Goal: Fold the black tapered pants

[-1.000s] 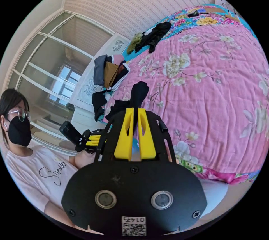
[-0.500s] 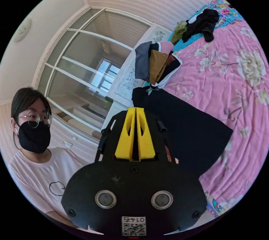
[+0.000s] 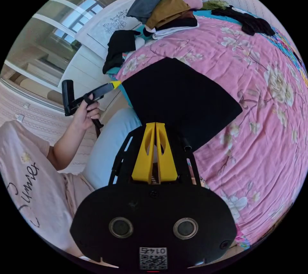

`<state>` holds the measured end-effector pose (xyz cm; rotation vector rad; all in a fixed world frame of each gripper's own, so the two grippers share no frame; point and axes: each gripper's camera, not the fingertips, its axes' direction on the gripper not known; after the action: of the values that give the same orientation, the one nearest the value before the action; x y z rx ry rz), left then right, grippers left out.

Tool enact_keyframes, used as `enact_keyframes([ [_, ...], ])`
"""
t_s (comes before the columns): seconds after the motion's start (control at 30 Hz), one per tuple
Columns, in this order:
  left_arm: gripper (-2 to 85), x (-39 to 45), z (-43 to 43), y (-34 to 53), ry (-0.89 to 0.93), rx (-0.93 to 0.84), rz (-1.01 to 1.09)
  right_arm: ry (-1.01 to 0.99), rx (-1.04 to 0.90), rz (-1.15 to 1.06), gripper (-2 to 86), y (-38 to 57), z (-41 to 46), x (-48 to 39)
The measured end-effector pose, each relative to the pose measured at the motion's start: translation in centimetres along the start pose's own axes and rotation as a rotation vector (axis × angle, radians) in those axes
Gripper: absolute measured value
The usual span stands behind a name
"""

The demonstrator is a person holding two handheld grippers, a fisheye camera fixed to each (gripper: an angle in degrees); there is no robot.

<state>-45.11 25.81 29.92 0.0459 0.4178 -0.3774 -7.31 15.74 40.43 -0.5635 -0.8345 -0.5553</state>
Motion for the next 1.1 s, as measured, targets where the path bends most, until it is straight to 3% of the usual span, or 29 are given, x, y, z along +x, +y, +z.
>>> enact_keyframes([
  [0.2, -1.0, 3.2, 3.0, -0.8, 0.081, 0.022, 0.112, 0.177, -0.039, -0.027, -0.5, 0.0, 3.9, -1.7],
  [0.3, -0.9, 3.4, 8.6, -1.1, -0.136, -0.197, 0.178, 0.201, -0.042, -0.054, -0.7, 0.3, 4.0, -1.5],
  [0.4, -0.8, 2.6, 10.0, -1.7, -0.085, -0.248, 0.149, 0.025, -0.009, -0.008, -0.4, 1.7, 1.3, 0.1],
  [0.57, 1.2, 4.4, 8.4, -3.7, -0.110, -0.200, 0.255, -0.039, 0.263, 0.177, 2.0, 6.3, -6.2, 5.6],
  [0.63, 12.2, 4.0, 10.3, -4.9, -0.054, -0.235, 0.209, -0.167, 0.290, 0.277, 8.2, 7.4, -6.2, 10.0],
  [0.73, 16.7, 3.4, 14.7, -5.7, 0.052, -0.396, 0.160, -0.176, 0.289, 0.393, 14.3, 8.0, -4.8, 13.3],
  [0.8, 16.9, 3.1, 17.1, -5.1, 0.061, -0.457, 0.131, -0.252, 0.322, 0.431, 14.8, 8.2, -3.8, 14.1],
  [0.9, 16.5, 3.0, 17.6, -4.3, 0.085, -0.392, 0.095, -0.452, 0.404, 0.507, 16.4, 8.8, -2.1, 14.6],
  [1.0, 13.4, 3.5, 17.4, -4.0, 0.089, -0.362, 0.121, -0.387, 0.392, 0.534, 13.4, 9.8, -2.8, 14.8],
  [1.1, 9.7, 4.0, 16.8, -4.4, 0.102, -0.337, 0.086, -0.468, 0.410, 0.441, 7.6, 10.6, -5.1, 14.9],
])
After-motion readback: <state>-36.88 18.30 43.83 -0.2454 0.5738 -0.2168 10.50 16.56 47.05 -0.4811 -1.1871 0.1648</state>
